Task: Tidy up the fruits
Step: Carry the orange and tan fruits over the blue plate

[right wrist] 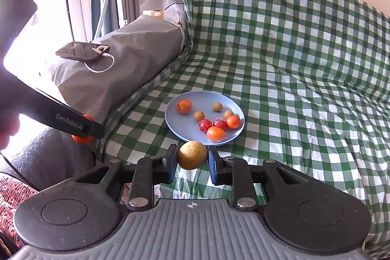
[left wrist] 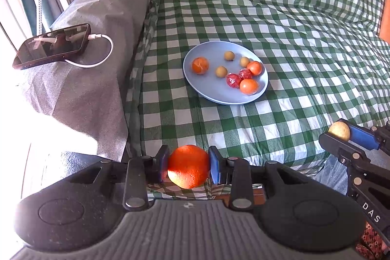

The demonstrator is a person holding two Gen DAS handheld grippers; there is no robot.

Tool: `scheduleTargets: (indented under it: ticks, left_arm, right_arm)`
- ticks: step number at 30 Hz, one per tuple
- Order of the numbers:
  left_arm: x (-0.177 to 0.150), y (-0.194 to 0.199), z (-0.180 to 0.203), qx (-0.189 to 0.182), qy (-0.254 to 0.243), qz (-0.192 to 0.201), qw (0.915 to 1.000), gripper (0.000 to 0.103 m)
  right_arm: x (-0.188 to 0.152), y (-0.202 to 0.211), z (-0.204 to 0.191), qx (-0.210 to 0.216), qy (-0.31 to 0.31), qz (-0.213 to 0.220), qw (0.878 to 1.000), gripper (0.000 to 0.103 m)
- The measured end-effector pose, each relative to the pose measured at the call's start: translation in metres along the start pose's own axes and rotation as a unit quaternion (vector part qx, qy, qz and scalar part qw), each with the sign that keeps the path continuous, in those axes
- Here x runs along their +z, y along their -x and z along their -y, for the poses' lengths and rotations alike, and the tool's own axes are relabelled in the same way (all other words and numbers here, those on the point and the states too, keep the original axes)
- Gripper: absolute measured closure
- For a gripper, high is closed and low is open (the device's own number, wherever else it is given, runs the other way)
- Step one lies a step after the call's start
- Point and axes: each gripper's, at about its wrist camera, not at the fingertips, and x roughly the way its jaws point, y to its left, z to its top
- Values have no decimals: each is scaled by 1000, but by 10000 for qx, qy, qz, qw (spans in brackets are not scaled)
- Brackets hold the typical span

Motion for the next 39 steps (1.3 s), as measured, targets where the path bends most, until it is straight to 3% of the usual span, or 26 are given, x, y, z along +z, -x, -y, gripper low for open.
scheduleTargets:
  ticks: [22, 39]
  left_arm:
    - [46, -42, -13, -111, 144, -122, 9998, 65]
    - [115, -113, -4, -31, 96, -204, 9997, 65]
  right_arm:
    - [16, -46, 7, -50, 151, -351, 9993, 76]
    - [37, -139, 26, -21, -94, -591, 9982, 76]
